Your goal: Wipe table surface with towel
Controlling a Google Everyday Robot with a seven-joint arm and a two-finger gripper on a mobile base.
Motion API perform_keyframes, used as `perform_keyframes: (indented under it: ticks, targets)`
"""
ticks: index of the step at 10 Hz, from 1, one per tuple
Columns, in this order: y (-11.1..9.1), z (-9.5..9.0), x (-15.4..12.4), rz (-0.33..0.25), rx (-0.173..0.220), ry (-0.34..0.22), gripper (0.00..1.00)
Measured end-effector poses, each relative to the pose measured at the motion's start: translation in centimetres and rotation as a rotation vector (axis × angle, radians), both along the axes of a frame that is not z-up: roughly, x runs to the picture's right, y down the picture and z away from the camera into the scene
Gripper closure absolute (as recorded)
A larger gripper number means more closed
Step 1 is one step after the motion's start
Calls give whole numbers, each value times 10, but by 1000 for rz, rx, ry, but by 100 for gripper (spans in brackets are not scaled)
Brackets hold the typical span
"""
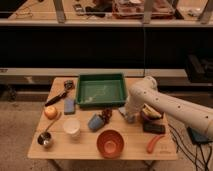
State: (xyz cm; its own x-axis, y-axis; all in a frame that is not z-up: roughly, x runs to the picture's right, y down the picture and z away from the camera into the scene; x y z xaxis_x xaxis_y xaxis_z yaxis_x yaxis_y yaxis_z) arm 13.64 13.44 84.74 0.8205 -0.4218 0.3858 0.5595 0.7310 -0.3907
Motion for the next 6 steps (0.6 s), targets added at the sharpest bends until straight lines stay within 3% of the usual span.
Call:
perform_keyframes:
  ticks: [3, 6]
  targets:
    - [15, 6, -41, -10, -49, -77, 86]
    - [50, -10, -45, -53, -115, -139, 86]
